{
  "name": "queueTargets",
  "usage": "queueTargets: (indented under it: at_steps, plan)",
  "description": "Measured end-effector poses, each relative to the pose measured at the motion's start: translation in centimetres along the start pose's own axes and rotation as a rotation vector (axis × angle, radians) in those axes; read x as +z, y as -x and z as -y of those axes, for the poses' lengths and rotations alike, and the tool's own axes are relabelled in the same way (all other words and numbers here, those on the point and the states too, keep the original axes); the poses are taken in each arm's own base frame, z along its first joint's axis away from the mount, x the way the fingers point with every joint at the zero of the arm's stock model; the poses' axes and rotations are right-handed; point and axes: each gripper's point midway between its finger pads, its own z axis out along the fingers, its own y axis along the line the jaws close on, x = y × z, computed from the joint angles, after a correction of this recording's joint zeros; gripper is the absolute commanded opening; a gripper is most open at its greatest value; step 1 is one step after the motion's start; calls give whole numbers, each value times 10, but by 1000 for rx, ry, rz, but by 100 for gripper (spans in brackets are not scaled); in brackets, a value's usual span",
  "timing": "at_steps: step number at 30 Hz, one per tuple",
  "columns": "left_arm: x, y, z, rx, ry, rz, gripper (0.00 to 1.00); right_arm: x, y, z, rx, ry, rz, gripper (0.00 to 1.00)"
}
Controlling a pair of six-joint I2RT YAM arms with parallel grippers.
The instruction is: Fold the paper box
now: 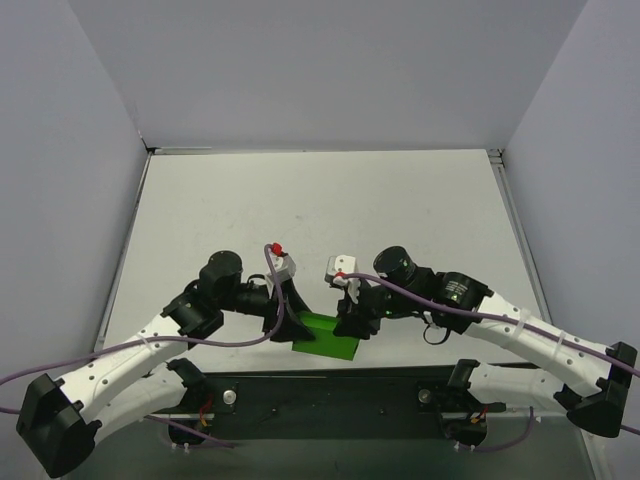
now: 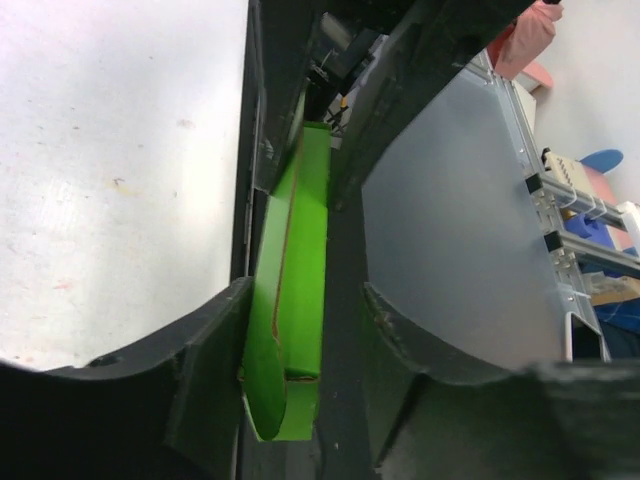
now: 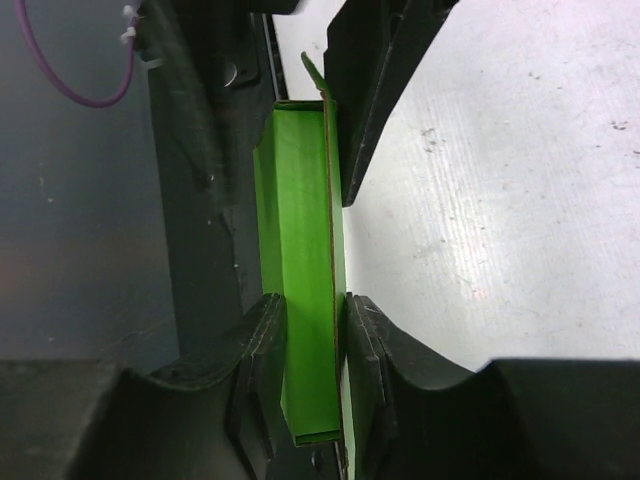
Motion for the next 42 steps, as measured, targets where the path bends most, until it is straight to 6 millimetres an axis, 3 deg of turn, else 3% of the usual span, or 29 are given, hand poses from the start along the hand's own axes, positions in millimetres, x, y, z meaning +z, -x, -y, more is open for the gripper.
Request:
queueTargets:
  at_steps: [1,5,7,9,11,13,18,23,25,28,31,33,37,42]
  plan:
    - [0,-2,-2,1,3,-5,40,0,0,-1,2,11,-1,0]
    - [2,-4,-5,18,2,-17,2,0,-1,-5,6,40,-6,0]
    - [2,-4,-5,21,4,-18,0,0,-1,-4,12,43,-7,4]
    - [2,-3,-7,34,9,-18,0,0,-1,-2,22,41,-8,52]
    - [2,-1,-10,55,24,-18,0,-1,0,3,42,25,-1,88]
    - [2,0,-13,78,40,-26,0,-3,8,21,77,-42,35,98]
    - [-9,2,-49,158,261,-32,0,-22,27,98,301,-282,169,100]
    - [-32,7,-88,236,520,-32,3,-35,30,202,570,-493,327,99]
    - [-40,5,-101,244,600,-48,3,-29,28,226,613,-506,401,95]
    - [-52,-4,-121,216,719,-94,6,-11,12,247,689,-440,489,87]
    - [-60,-3,-130,185,792,-90,7,12,-9,254,770,-336,540,82]
    - [-62,1,-130,177,801,-78,8,25,-16,246,798,-257,561,80]
    - [-59,7,-122,202,761,-82,8,46,-23,213,804,-112,574,79]
    - [-49,-6,-117,187,685,-131,9,59,-33,168,765,-51,553,78]
